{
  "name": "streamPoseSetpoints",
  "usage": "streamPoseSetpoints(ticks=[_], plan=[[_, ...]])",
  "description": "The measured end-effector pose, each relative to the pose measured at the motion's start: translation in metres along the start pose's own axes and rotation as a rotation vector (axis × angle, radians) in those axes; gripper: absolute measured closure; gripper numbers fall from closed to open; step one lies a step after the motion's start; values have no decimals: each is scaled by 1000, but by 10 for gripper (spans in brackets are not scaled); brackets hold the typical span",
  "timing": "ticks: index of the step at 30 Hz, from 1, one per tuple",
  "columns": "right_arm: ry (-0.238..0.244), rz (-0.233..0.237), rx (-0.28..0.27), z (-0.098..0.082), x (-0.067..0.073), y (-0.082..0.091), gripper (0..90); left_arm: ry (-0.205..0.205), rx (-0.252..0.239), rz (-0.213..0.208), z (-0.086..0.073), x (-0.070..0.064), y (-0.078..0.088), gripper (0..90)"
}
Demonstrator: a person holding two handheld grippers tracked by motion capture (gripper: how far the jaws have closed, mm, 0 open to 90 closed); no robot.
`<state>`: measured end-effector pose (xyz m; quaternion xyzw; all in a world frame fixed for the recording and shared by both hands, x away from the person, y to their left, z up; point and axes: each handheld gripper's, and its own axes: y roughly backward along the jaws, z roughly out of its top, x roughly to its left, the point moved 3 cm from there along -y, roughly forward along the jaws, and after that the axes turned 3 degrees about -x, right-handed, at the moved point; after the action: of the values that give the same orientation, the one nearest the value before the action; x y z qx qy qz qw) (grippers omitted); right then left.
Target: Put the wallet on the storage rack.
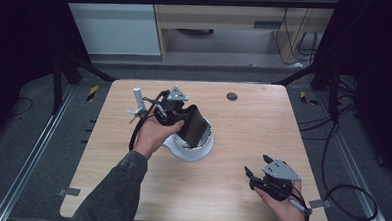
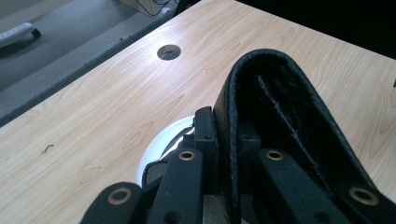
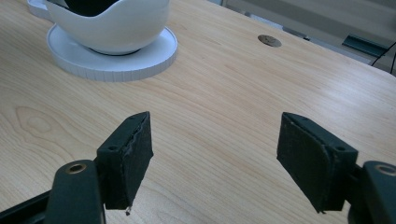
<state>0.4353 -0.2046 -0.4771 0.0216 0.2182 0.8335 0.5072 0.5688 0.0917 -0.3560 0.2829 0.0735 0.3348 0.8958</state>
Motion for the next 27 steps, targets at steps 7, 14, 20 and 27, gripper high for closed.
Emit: streamPoseSetpoints(ticks=[7, 14, 20, 27], plan=[[-2, -3, 3, -1, -1, 0, 265, 19, -12, 33, -1, 4, 4, 727], [-1, -3, 4, -1, 0, 1, 265, 13, -36, 75, -5, 2, 15, 659], [3, -2, 5, -1, 0, 0, 264, 5, -57, 89, -9, 0, 28, 647], [6, 1, 9, -1, 2, 0, 264, -2, -64, 94, -11, -2, 40, 648]])
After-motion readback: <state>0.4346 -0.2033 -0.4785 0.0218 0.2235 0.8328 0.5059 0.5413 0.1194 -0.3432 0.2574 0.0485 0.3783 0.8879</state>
